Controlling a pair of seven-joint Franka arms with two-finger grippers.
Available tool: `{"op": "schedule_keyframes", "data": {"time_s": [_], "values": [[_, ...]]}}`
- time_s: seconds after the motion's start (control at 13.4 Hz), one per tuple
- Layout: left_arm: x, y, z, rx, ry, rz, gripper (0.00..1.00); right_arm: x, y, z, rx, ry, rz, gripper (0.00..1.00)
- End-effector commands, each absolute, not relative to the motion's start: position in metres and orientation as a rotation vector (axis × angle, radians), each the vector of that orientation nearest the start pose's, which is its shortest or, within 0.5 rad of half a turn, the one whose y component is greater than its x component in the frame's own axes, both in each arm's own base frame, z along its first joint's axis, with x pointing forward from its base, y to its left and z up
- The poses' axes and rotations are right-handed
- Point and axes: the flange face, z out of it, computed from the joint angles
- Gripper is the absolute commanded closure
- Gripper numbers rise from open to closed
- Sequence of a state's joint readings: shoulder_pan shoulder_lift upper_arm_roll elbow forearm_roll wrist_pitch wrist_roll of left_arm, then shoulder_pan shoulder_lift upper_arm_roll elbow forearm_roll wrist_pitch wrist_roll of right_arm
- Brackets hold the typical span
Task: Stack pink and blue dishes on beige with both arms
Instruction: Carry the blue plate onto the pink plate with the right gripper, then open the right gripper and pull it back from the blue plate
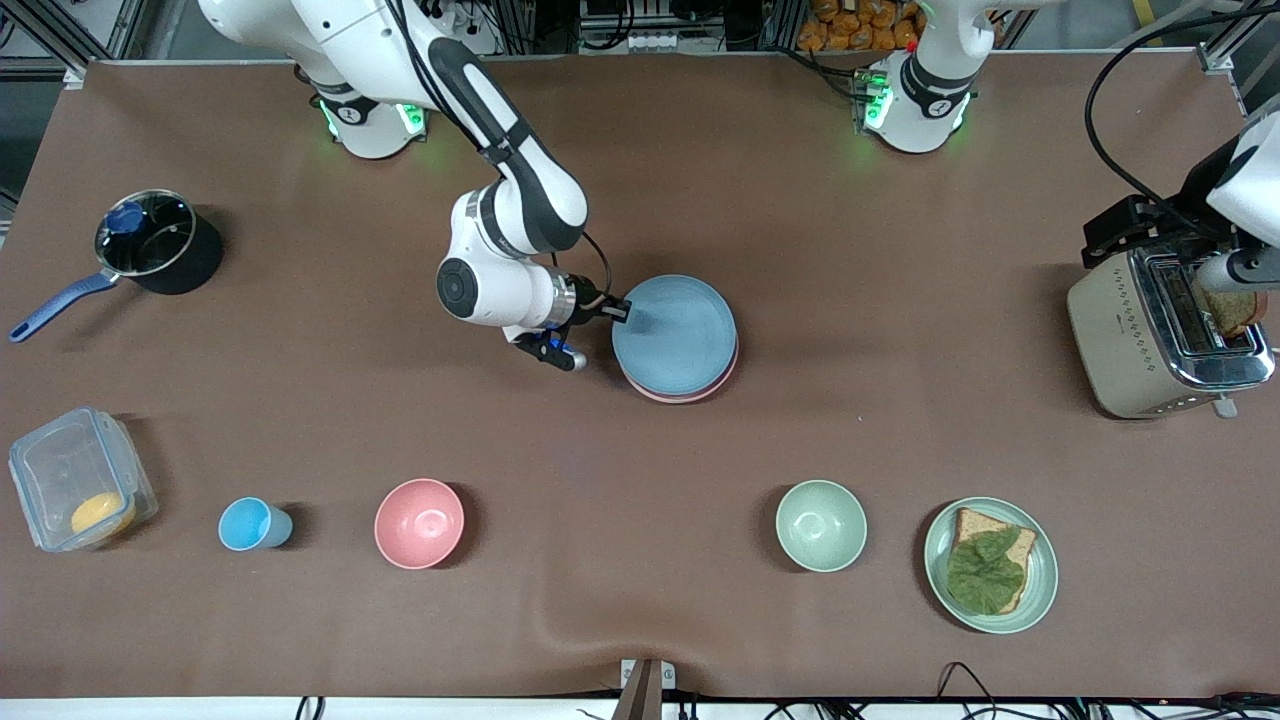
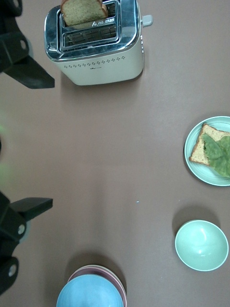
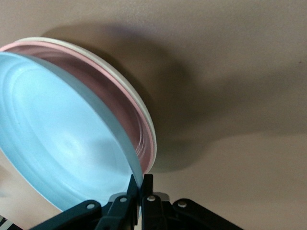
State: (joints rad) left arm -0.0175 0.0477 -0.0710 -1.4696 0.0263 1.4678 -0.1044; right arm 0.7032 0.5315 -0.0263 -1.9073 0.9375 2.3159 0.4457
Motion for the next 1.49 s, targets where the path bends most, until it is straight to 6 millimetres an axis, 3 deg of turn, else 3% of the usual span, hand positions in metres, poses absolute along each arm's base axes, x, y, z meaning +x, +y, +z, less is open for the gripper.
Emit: {"op": "schedule_keyframes", "data": {"time_s": [0.0,0.37,0.45,0.52,0.6,0.67,0.9,1.2,1.42], "values": [[0.550,-0.045,0.641,-3.132,-0.046,0.086,0.00,0.475,0.405,0.209,-2.530,0.638,0.563,1.00],[0.552,-0.046,0.636,-3.133,-0.044,0.100,0.00,0.480,0.410,0.204,-2.526,0.646,0.566,1.00],[0.552,-0.046,0.636,-3.133,-0.044,0.100,0.00,0.486,0.413,0.208,-2.515,0.661,0.568,0.95],[0.552,-0.046,0.634,-3.132,-0.041,0.105,0.00,0.493,0.414,0.209,-2.504,0.683,0.567,0.61],[0.552,-0.044,0.634,-3.132,-0.046,0.105,0.00,0.497,0.415,0.212,-2.495,0.716,0.569,0.18],[0.552,-0.042,0.636,-3.133,-0.051,0.100,0.00,0.495,0.419,0.215,-2.495,0.713,0.569,0.00],[0.553,-0.043,0.638,-3.134,-0.048,0.093,0.00,0.502,0.410,0.231,-2.488,0.698,0.589,0.00],[0.555,-0.042,0.633,-3.133,-0.051,0.105,0.00,0.540,0.344,0.285,-2.549,0.622,0.678,0.00],[0.556,-0.042,0.632,-3.133,-0.051,0.105,0.00,0.579,0.280,0.328,-2.662,0.502,0.705,0.00]]}}
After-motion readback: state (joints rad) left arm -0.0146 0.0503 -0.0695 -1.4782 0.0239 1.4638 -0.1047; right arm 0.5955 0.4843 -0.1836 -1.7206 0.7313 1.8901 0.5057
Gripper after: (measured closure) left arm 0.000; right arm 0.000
